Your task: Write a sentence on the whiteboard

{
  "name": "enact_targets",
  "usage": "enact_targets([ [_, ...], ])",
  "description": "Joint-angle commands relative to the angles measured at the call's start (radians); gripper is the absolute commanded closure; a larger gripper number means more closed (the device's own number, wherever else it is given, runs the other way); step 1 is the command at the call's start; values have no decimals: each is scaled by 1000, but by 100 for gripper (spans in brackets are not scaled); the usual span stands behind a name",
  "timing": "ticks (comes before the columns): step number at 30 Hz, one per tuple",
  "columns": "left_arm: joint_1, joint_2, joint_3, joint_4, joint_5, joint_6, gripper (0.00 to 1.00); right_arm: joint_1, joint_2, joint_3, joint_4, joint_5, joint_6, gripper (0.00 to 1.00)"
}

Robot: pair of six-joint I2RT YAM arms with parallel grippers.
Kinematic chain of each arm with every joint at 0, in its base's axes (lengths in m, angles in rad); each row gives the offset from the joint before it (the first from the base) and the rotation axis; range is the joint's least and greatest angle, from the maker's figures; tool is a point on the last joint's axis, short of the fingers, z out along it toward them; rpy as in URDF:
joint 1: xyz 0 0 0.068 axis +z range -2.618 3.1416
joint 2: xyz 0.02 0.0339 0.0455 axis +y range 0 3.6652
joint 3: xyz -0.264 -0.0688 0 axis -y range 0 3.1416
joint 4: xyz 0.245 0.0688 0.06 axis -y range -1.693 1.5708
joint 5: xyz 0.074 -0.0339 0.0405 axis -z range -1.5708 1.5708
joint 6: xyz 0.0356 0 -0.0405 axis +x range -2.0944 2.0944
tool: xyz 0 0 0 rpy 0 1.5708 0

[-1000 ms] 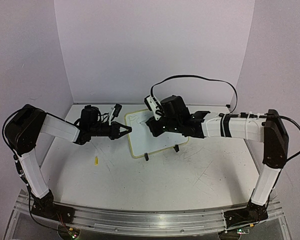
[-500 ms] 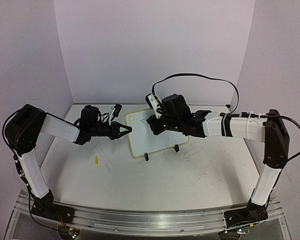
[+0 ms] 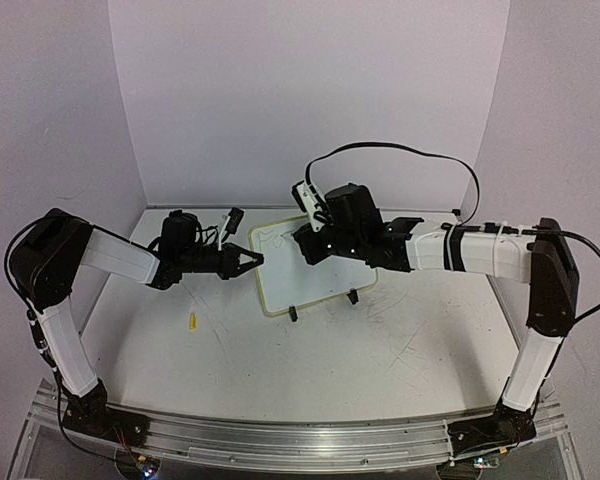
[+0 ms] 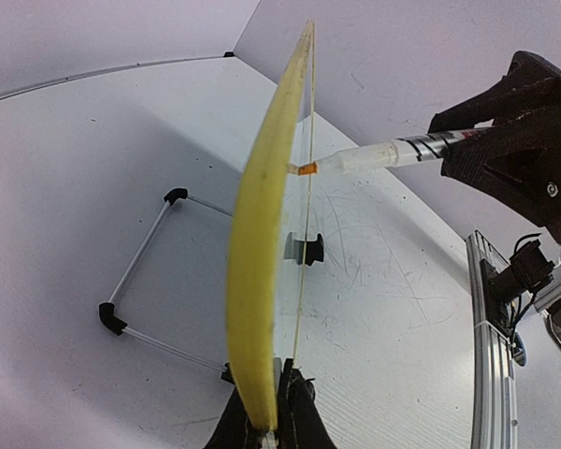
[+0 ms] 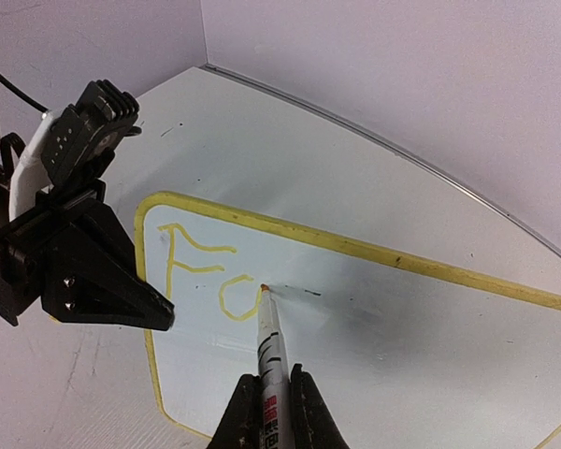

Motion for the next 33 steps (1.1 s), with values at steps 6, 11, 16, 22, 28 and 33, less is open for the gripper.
enact_targets([
  [6,7,-2,14,-56,-79,70,100,-19,-7,25,49,11,18,100],
  [11,8,-5,15,-57,-80,71,100,-20,1,13,43,10,27,100],
  [16,8,-5,14,-58,-82,72,100,-20,-1,-10,35,0,38,100],
  [22,8,-7,15,-59,-82,73,100,-19,-16,-44,29,-7,46,100],
  [28,8,-8,15,-61,-82,72,100,-19,-23,-64,25,-22,52,100],
  [33,7,-8,16,-63,-82,72,100,-18,-34,-80,24,-8,54,100],
])
